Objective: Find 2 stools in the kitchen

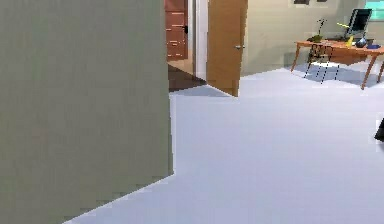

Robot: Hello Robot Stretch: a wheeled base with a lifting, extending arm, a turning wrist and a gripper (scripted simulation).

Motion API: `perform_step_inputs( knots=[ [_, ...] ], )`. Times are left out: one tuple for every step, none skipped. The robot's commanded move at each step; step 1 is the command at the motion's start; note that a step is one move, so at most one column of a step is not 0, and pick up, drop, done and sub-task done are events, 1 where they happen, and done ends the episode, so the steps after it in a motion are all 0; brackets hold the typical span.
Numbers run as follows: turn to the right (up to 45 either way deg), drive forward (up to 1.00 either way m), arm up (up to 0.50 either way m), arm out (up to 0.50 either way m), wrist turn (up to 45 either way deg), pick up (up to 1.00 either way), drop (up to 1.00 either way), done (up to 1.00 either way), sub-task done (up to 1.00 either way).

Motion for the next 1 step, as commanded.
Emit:
perform_step_inputs(
  knots=[
    [39.0, 0.00, 0.00, 0.00, 0.0, 0.00, 0.00, 0.00, 0.00]
  ],
)
